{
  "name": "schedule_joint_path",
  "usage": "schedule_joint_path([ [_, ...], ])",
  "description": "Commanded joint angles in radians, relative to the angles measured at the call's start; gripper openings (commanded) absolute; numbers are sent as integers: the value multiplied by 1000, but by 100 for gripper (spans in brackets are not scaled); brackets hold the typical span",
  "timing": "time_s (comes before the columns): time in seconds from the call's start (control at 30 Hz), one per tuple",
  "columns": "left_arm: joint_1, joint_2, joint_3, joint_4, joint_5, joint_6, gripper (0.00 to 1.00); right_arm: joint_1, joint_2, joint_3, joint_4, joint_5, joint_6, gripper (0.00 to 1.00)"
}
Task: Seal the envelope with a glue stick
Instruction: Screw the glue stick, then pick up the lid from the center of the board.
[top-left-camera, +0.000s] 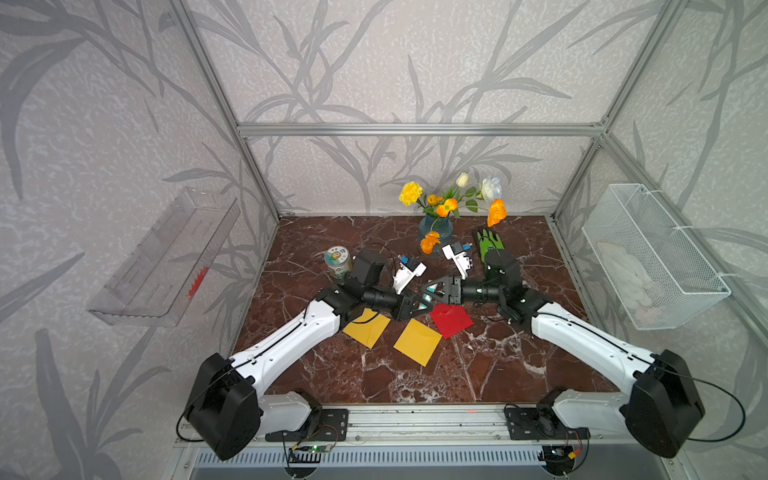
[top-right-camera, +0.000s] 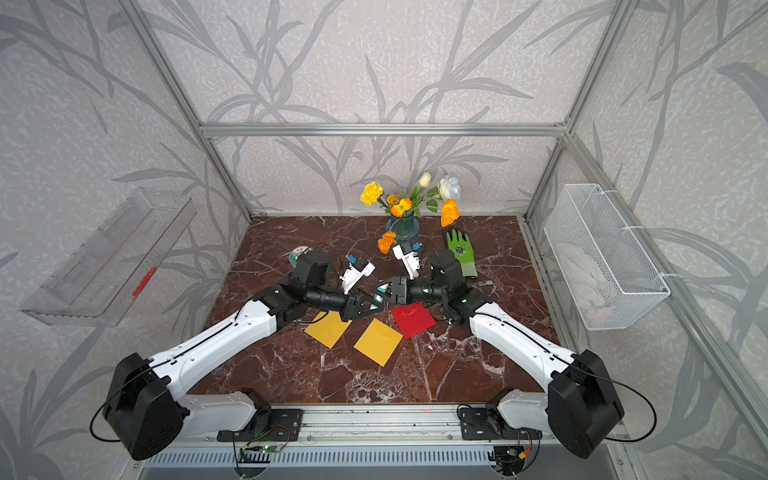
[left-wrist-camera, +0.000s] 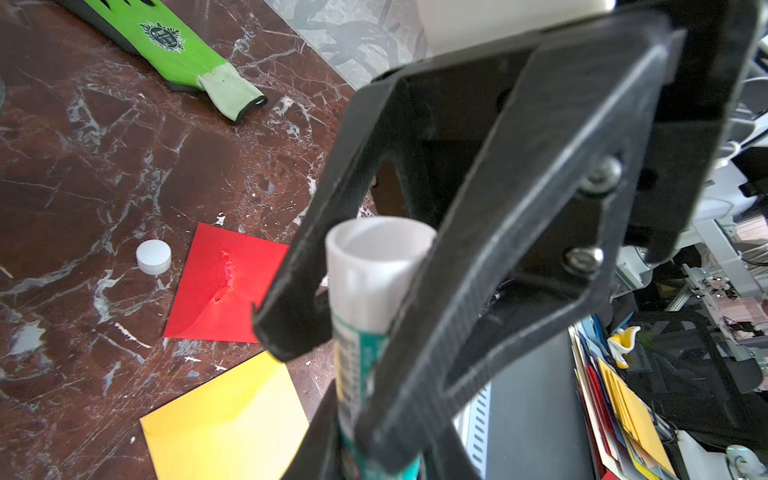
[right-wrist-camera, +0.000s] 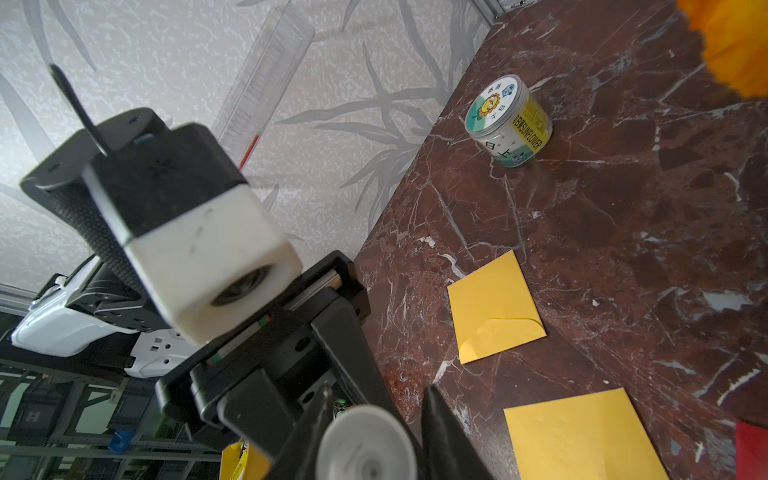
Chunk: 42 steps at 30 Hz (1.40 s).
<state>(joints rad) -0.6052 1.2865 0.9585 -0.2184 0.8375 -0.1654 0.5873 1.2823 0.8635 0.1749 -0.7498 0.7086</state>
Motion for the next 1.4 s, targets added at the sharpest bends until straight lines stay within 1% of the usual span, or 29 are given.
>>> schedule_joint_path([
  [0.0,-5,-14,8,-9,-14,45,1,4,2,-18,17,-13,-7,31],
  [0.13,-4,-14,5,-6,-11,48,2,4,5,-20,16,-12,-7,16],
  [0.17,-5,-15,3,-3,-11,45,5,3,6,-20,11,-8,-9,14],
  [0.2,-5,-15,1,-1,-12,43,9,3,5,-20,7,-3,-10,12],
  [0.27,-5,-16,1,-1,-15,39,22,3,-1,-21,-9,22,-12,7],
  [0.33,-4,-19,1,-7,-34,31,48,-4,-10,-23,-37,54,-12,2],
  [0.37,-4,-22,0,-7,-38,27,59,-11,-16,-28,-46,71,-11,0],
  [0.43,-1,-29,-4,-7,-65,11,74,-30,-29,-44,-51,100,6,0],
  [0.47,4,-32,-6,-4,-74,1,78,-44,-36,-57,-53,114,19,0],
  [0.53,12,-31,-10,5,-92,-30,82,-70,-50,-77,-66,147,39,0],
  [0.63,28,-10,-6,18,-128,-89,84,-109,-78,-108,-107,223,67,0],
  [0.73,33,39,3,24,-190,-155,84,-159,-111,-139,-178,339,109,0],
  [0.8,29,86,12,23,-268,-204,84,-202,-138,-173,-210,408,151,0],
  [0.9,25,156,24,26,-419,-311,83,-265,-183,-223,-222,459,203,0],
  [0.97,15,213,44,24,-492,-364,82,-293,-211,-248,-230,491,220,0],
  [1.03,-23,270,91,-17,-589,-368,81,-317,-236,-262,-240,507,230,0],
  [1.1,-70,331,143,-40,-685,-346,81,-340,-255,-271,-249,508,232,0],
  [1.27,-111,487,263,-97,-773,-314,78,-372,-284,-282,-271,491,229,0],
  [1.37,-117,563,316,-104,-785,-302,78,-385,-305,-300,-280,491,229,0],
])
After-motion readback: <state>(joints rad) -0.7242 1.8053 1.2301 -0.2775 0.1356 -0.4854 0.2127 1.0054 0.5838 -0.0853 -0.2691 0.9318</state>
